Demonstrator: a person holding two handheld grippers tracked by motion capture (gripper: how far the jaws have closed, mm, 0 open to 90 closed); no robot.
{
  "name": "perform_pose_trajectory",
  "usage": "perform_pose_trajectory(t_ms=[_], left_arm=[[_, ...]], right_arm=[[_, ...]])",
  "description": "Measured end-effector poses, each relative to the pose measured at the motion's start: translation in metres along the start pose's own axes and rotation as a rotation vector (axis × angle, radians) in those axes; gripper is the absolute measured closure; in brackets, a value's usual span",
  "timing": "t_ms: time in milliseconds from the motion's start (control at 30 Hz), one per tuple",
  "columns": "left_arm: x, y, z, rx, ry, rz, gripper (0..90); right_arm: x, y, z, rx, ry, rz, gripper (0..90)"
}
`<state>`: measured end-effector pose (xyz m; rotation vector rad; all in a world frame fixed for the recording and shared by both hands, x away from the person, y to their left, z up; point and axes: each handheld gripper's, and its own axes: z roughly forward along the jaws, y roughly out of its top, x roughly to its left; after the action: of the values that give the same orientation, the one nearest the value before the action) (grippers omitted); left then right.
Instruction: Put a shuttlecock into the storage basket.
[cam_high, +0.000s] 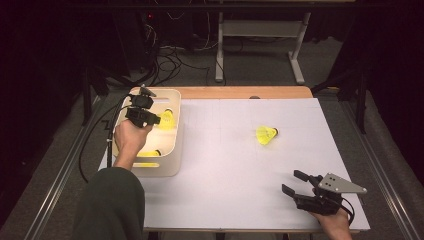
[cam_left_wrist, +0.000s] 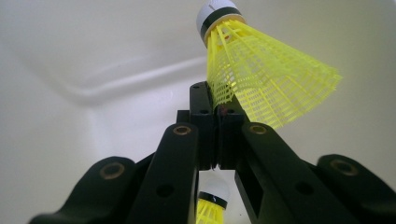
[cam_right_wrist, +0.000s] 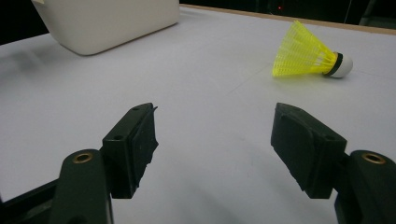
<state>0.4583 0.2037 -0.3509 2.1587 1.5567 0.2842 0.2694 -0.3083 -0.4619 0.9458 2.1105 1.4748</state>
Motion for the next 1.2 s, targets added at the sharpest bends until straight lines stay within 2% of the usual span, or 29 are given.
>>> perform_pose_trajectory(t_ms=[500,1200], left_arm=[[0.0019,0.0011,0.0043,0.021,-0.001,0.014,87.7],[0.0018,0.0008,0.0056,0.03,0.006,0.013,85.4]], right_arm=[[0.0005,0.0002,-0.0003,0.001,0.002,-0.003,31.7],[0.0007,0.0002,-0.0002,0.001,0.0,-0.003,31.7]])
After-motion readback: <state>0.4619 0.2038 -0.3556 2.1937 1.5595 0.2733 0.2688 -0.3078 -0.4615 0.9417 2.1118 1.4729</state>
